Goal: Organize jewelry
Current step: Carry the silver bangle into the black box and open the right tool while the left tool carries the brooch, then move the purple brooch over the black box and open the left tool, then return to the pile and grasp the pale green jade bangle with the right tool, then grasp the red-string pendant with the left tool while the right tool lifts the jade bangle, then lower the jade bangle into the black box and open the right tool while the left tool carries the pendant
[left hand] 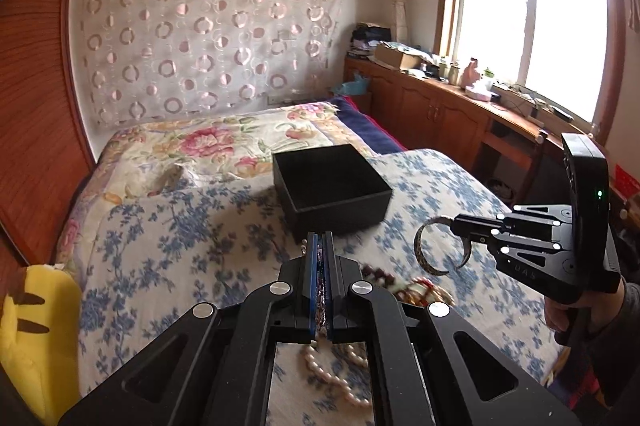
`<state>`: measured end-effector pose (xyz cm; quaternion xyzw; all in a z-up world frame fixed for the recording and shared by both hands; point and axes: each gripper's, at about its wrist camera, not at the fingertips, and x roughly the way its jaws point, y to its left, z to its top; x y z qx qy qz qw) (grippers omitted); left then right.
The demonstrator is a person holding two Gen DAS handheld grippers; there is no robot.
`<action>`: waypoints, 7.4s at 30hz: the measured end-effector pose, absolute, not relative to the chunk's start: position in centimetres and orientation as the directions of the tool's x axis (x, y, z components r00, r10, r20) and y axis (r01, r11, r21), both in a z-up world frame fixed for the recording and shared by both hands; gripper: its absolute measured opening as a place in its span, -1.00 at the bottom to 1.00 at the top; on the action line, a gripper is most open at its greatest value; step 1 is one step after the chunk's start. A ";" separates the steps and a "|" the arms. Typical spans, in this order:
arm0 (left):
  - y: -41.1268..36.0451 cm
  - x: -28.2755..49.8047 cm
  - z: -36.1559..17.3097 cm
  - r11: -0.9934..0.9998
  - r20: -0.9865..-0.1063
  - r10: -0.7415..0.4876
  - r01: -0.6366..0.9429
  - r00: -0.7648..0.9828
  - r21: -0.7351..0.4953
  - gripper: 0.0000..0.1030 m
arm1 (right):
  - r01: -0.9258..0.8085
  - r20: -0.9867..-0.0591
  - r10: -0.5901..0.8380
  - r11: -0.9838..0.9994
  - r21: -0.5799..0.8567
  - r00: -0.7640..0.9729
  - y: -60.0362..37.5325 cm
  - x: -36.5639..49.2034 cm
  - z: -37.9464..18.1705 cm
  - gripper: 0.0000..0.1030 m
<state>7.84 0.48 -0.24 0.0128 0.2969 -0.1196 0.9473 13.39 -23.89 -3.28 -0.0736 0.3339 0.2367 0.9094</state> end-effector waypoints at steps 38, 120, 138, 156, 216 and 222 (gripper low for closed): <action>-3.2 19.4 1.9 0.973 -0.564 -0.208 0.230 0.799 -0.032 -0.97 | -0.455 -0.657 0.436 0.877 0.156 0.615 -22.6 26.2 -3.4 -0.79; 0.2 7.0 -9.1 0.973 -0.715 -0.214 0.206 0.666 -0.099 -0.60 | -0.598 -0.745 0.479 0.790 0.136 0.463 -21.5 13.0 -9.0 -0.78; -1.2 6.9 -9.1 0.966 -0.716 -0.236 0.238 0.657 -0.101 -0.60 | -0.607 -0.677 0.503 0.788 0.104 0.537 -22.7 11.9 -6.3 -0.83; -6.3 9.6 -8.2 0.923 -0.714 -0.350 0.354 0.607 -0.151 -0.60 | -0.476 -0.664 0.414 0.874 0.100 0.622 -29.6 11.9 -6.1 -0.82; -0.2 13.3 -0.1 0.966 -0.591 -0.246 0.244 0.768 -0.084 -0.88 | -0.460 -0.649 0.356 0.888 0.010 0.673 -19.4 25.2 -3.0 -0.83; -0.5 14.0 -0.1 0.967 -0.594 -0.240 0.242 0.768 -0.078 -0.88 | -0.471 -0.661 0.334 0.882 -0.033 0.672 -18.4 25.7 -3.8 -0.83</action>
